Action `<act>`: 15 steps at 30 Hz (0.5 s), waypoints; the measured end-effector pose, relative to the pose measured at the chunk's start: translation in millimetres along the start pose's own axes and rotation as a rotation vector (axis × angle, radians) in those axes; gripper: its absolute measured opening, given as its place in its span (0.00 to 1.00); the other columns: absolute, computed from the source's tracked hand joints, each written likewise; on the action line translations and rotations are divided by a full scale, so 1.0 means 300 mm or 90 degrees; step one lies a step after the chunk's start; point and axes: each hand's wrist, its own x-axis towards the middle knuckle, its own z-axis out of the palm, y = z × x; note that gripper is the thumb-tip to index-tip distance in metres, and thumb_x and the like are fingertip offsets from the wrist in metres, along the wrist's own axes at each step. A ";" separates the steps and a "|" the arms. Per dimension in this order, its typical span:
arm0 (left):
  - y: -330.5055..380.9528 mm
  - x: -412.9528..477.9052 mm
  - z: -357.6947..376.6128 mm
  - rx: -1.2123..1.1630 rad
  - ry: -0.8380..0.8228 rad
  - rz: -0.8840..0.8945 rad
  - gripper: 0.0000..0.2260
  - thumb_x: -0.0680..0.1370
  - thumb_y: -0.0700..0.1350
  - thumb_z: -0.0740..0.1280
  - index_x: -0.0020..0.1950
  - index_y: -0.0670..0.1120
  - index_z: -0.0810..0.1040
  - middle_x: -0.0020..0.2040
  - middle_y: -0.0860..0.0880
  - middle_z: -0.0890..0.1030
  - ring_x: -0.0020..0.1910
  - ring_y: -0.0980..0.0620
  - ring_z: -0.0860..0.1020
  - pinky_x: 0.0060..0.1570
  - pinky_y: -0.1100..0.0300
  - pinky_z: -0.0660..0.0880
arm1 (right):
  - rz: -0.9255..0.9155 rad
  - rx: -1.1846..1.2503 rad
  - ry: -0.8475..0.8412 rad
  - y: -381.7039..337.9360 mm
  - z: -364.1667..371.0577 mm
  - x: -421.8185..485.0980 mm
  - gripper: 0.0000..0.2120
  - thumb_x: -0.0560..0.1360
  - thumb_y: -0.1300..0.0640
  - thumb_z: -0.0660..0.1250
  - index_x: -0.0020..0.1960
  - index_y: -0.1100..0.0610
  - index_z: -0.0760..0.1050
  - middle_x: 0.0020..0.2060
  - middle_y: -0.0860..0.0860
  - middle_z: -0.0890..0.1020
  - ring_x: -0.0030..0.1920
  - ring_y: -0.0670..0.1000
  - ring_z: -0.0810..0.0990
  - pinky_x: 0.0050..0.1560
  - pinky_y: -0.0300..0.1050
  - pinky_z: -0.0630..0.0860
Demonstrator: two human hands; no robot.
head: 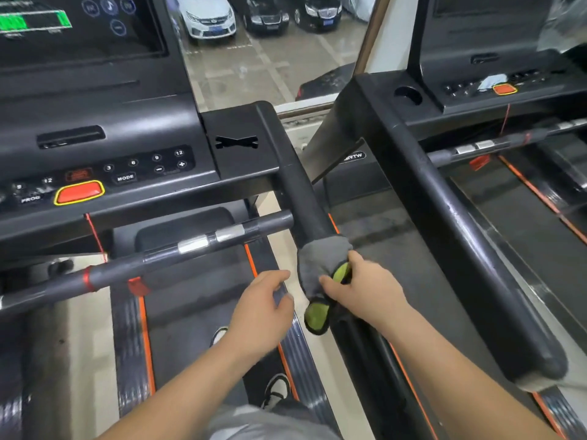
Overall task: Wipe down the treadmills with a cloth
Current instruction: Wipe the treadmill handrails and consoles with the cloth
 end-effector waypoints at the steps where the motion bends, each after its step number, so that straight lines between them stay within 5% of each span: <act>1: -0.003 -0.012 0.012 0.001 -0.011 0.002 0.19 0.80 0.40 0.66 0.72 0.48 0.75 0.66 0.58 0.74 0.65 0.61 0.73 0.66 0.69 0.64 | 0.011 -0.019 -0.017 0.017 0.004 -0.044 0.28 0.73 0.30 0.64 0.60 0.51 0.68 0.51 0.53 0.80 0.55 0.60 0.80 0.47 0.51 0.74; 5: -0.004 -0.048 0.050 0.010 -0.035 0.016 0.19 0.80 0.40 0.66 0.72 0.48 0.75 0.65 0.59 0.74 0.66 0.61 0.72 0.66 0.70 0.64 | 0.051 -0.060 -0.035 0.003 0.002 -0.029 0.29 0.74 0.30 0.60 0.60 0.53 0.69 0.56 0.53 0.80 0.58 0.60 0.80 0.50 0.51 0.72; 9: 0.009 -0.057 0.077 0.031 -0.039 0.027 0.22 0.80 0.41 0.66 0.74 0.49 0.72 0.64 0.59 0.74 0.66 0.57 0.74 0.67 0.63 0.69 | 0.061 0.130 -0.010 -0.066 -0.042 0.123 0.31 0.70 0.25 0.57 0.54 0.49 0.77 0.55 0.51 0.83 0.57 0.58 0.81 0.58 0.53 0.76; 12: 0.043 -0.071 0.084 0.039 -0.038 0.050 0.24 0.79 0.41 0.66 0.76 0.52 0.70 0.62 0.59 0.74 0.63 0.58 0.75 0.62 0.65 0.70 | 0.047 0.232 -0.032 -0.039 -0.031 0.113 0.36 0.65 0.24 0.62 0.62 0.47 0.77 0.59 0.48 0.83 0.61 0.55 0.80 0.63 0.54 0.76; 15: 0.075 -0.071 0.099 0.037 0.002 0.093 0.21 0.77 0.39 0.68 0.69 0.51 0.74 0.59 0.56 0.75 0.59 0.58 0.76 0.60 0.64 0.72 | 0.035 0.302 -0.013 0.056 -0.004 -0.016 0.27 0.66 0.29 0.67 0.55 0.46 0.80 0.49 0.45 0.85 0.53 0.51 0.83 0.60 0.51 0.78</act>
